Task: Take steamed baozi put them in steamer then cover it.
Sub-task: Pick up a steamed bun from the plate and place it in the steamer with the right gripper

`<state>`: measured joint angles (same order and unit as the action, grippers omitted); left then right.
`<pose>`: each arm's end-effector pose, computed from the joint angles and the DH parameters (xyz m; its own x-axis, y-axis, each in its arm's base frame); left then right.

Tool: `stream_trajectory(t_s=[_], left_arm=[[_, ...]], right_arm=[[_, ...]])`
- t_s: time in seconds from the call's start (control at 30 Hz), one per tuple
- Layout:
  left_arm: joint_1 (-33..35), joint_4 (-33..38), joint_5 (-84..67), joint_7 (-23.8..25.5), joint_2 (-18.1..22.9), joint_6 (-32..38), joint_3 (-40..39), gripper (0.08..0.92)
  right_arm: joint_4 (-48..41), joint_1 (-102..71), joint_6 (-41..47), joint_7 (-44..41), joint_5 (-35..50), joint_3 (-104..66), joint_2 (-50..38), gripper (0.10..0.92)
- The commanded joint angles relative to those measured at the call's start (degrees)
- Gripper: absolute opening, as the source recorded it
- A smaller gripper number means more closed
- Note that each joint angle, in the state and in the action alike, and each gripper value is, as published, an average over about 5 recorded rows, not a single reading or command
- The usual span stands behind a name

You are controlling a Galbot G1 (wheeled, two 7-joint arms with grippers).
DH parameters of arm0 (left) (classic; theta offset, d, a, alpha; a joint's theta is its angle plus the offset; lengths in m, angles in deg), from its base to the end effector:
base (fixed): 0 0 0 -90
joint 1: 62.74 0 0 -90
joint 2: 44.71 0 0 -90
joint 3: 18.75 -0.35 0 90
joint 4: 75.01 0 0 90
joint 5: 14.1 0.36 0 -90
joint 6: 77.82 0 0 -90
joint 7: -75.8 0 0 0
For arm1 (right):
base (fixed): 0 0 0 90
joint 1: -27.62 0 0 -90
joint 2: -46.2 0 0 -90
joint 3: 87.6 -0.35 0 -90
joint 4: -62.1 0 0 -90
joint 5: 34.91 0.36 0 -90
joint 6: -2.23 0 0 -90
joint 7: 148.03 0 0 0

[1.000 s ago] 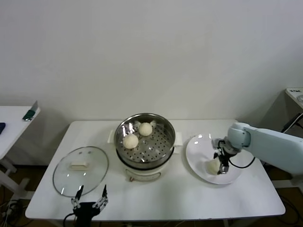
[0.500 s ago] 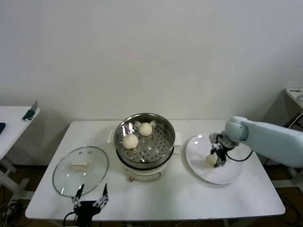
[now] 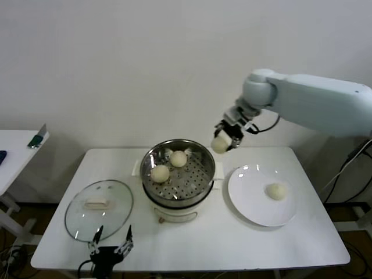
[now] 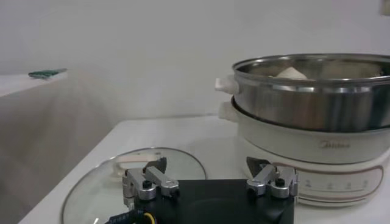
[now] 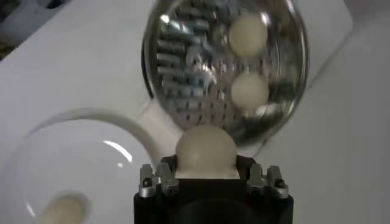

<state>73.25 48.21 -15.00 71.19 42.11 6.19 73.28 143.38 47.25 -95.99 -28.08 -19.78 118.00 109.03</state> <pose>0.0998 0.0191 -0.3220 -0.9451 -0.0847 0.3156 -0.0644 0.9952 0.0743 0.5287 0.1008 0.0253 -0.1983 -0.2123 0.9569 -0.5085 -0.8123 -0.2857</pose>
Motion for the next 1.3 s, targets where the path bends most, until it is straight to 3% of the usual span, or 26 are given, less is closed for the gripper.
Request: stream_trajectory(t_s=[0.03, 0.3, 0.87, 0.97, 1.1, 1.3], left_arm=[[0.3, 0.3, -0.1, -0.1, 0.2, 0.2, 0.1, 0.823], [0.6, 0.7, -0.2, -0.2, 0.5, 0.5, 0.2, 0.823], [0.6, 0.6, -0.8, -0.4, 0.5, 0.7, 0.7, 0.823], [0.6, 0.6, -0.8, -0.4, 0.4, 0.6, 0.7, 0.823], [0.6, 0.7, -0.7, -0.4, 0.4, 0.4, 0.7, 0.823], [0.6, 1.1, -0.2, -0.3, 0.3, 0.3, 0.6, 0.823]], right_arm=[[10.2, 0.4, -10.7, 0.6, -9.6, 1.2, 12.7, 0.645], [4.2, -8.6, -11.0, 2.6, -16.7, 2.2, 15.5, 0.645], [-5.8, -15.7, -11.9, 3.2, -22.9, 1.5, 18.6, 0.645], [-5.9, -15.7, -11.9, 4.3, -21.7, 1.6, 18.5, 0.656], [-5.9, -13.8, -11.8, 5.0, -17.9, 0.9, 17.4, 0.746], [-8.9, -5.0, -11.1, 0.0, -2.8, 0.5, 11.7, 0.82]])
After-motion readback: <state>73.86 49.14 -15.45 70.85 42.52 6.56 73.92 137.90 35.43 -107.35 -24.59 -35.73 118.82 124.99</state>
